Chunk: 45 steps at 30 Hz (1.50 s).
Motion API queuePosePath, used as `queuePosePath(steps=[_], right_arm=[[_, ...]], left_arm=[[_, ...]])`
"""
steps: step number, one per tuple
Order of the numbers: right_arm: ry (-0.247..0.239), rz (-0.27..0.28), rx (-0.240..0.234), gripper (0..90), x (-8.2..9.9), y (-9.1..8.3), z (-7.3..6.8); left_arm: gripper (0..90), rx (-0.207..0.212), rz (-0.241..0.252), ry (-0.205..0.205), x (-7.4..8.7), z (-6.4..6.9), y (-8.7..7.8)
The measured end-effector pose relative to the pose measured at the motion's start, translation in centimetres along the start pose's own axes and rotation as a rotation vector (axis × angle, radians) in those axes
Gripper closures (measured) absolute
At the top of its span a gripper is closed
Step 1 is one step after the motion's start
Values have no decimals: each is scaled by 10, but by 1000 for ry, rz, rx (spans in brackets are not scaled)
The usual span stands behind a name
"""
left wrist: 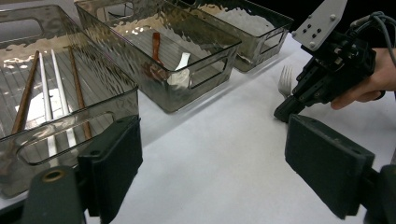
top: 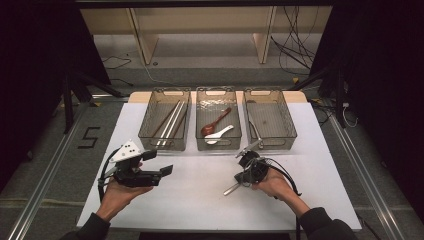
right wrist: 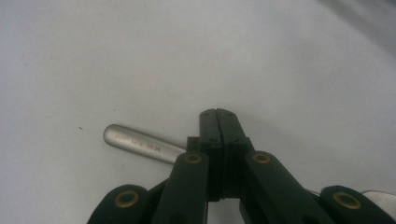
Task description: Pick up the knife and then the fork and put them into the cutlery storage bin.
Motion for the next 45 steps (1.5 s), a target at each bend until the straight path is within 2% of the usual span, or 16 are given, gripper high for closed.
queuePosePath(steps=[9,20,34,45], right_arm=[[-27,-53,-13,900,16,-9,1],[-61,-122,16,900,44,-28,7],[-28,-180,61,900,78,-51,22],[10,-208,161,900,92,-65,41]], left_arm=[[185,0,2,-4,0,-1,0],[185,-1,1,-5,0,-1,0],[185,-4,-1,-6,-1,0,1],[185,2,-2,6,-1,1,3]])
Point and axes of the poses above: each handheld gripper's, and its own axes: y roughly forward along the jaws, x roughly out of its underside, z roughly to its right, the point moved 3 cm from there along y, roughly forward along the jaws, and after that the axes turned 7 degrees about y, right-handed, at the moved point
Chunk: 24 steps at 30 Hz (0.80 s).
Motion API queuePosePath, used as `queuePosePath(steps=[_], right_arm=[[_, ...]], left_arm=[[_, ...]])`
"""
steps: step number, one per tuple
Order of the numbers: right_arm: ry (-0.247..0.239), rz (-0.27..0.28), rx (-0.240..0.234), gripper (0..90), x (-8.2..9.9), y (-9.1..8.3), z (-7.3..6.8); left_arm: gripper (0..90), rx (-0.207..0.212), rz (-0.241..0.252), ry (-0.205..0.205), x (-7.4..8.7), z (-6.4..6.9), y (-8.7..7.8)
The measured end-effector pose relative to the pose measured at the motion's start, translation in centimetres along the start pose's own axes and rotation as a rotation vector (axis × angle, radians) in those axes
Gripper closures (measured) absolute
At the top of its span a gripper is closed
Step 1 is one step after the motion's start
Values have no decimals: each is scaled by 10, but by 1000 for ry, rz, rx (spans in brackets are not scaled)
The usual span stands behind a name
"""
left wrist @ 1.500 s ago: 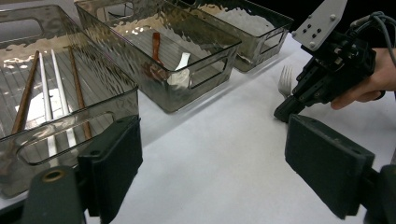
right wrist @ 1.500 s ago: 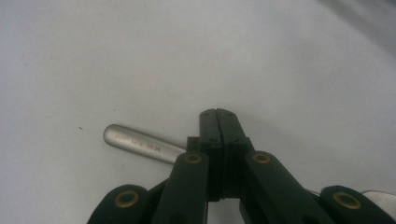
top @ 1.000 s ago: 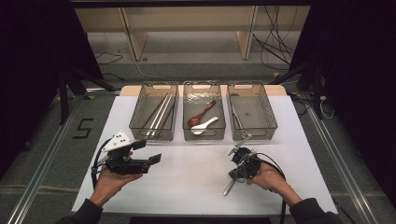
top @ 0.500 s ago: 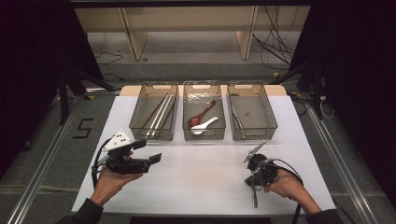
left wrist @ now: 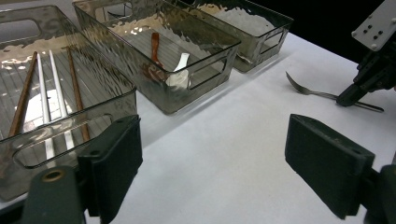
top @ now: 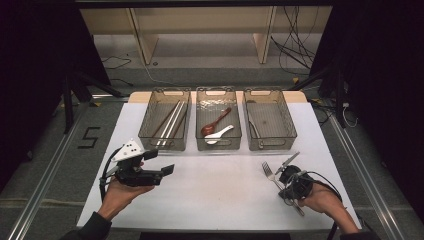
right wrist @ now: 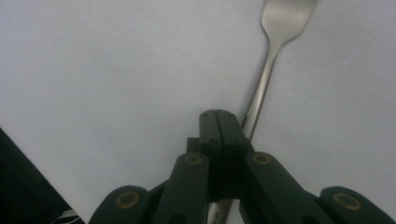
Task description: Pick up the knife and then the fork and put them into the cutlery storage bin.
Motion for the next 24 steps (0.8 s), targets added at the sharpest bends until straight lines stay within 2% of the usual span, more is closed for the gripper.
queuePosePath(steps=[14,17,18,20,24], right_arm=[[26,-6,29,900,2,-2,10],[41,4,16,897,2,-5,11],[47,31,3,812,1,-7,12],[56,68,-26,758,0,-15,12],[73,114,-13,589,-2,-26,12]], left_arm=[[185,0,-1,3,0,0,-1],[185,0,-1,3,0,0,-1],[185,0,0,2,0,0,0],[185,0,0,3,0,1,0],[185,1,0,4,0,0,-1]])
Point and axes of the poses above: each handheld gripper's, and its own axes: y roughly forward along the jaws, x roughly out of its underside, z roughly to its right, the point moved 3 cm from there along y, roughly forward along the jaws, and after that the axes turned 7 degrees about y, right-handed, at the moved point
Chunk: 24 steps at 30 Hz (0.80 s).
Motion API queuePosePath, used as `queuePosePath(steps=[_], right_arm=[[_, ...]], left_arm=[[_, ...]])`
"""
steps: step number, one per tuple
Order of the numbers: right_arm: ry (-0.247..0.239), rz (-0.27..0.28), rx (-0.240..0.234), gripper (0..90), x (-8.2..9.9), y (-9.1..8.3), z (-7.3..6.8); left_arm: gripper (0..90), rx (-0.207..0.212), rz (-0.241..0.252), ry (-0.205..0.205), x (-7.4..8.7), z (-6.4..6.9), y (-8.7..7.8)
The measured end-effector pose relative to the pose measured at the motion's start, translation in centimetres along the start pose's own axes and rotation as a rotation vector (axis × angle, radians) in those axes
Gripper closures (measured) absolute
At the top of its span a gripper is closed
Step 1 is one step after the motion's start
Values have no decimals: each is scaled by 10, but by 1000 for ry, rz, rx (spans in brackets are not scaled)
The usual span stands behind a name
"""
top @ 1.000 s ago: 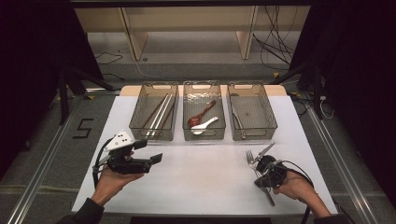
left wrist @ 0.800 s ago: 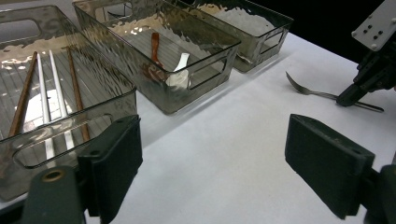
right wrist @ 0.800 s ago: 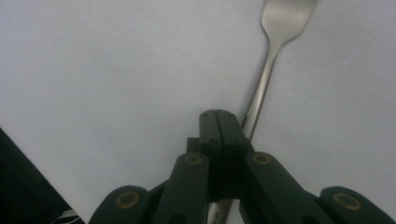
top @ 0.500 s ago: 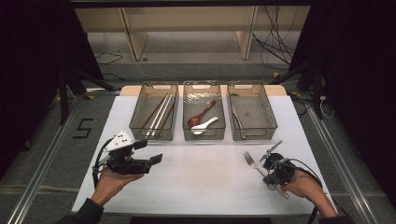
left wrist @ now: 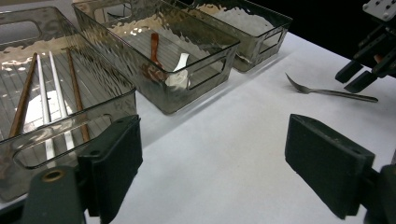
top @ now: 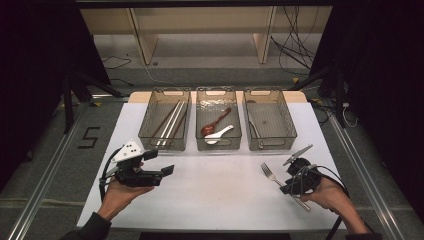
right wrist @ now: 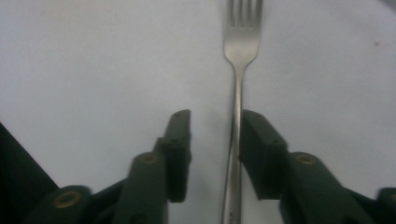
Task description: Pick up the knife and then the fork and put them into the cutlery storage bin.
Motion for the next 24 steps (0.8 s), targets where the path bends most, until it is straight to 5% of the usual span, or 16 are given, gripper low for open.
queuePosePath(steps=[9,24], right_arm=[[23,-65,95,429,-1,7,7],[-14,-162,110,719,-9,26,6]], left_arm=[[185,1,-1,-2,0,0,1],[184,1,-1,-2,0,0,1]])
Point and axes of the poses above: each handheld gripper's, and its own axes: y roughly forward along the jaws, x roughly out of its underside, z roughly to its right, the point moved 3 cm from there along y, roughly forward along the jaws, and after that the axes turned 7 degrees about y, right-handed, at the moved point
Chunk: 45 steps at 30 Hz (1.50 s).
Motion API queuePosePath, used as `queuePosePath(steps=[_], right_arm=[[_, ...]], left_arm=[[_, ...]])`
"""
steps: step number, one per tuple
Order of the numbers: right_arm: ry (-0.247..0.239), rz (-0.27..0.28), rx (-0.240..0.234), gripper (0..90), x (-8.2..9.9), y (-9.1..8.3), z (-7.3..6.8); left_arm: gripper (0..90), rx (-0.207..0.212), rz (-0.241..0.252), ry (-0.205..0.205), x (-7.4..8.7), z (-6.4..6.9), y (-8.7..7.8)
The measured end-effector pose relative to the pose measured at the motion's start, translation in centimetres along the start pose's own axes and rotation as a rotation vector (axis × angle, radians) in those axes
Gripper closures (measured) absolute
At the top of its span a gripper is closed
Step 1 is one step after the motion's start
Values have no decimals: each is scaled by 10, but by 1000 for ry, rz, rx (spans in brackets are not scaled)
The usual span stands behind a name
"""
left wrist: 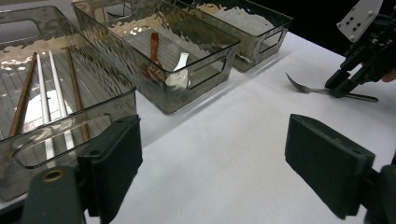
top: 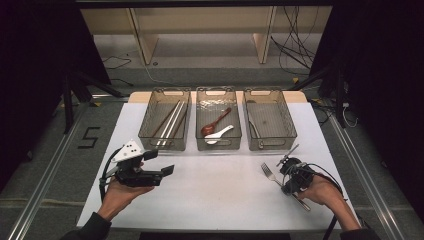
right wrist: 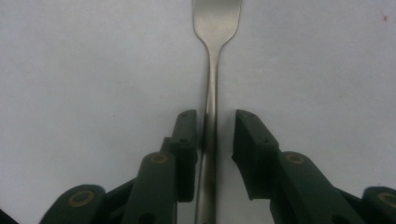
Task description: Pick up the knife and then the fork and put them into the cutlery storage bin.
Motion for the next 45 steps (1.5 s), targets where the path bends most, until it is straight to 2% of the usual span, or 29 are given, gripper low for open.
queuePosePath(steps=[15,28,36,45], right_arm=[[-7,-22,-16,825,-3,1,0],[-33,-24,-5,847,-4,0,-1],[-39,21,-13,849,-3,-8,-1],[-31,149,-80,848,-7,-29,-2]], left_arm=[[184,1,-5,2,0,1,1],[184,1,-2,2,0,1,0],[184,-1,-1,1,0,0,0],[184,-2,0,-1,0,0,0]])
Point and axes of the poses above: each handheld gripper's, and its own axes: y roughly forward along the jaws, x roughly out of its underside, z roughly to its right, the point moved 3 cm from there along y, roughly forward along the jaws, and after that the axes turned 7 degrees about y, right-handed, at the moved point
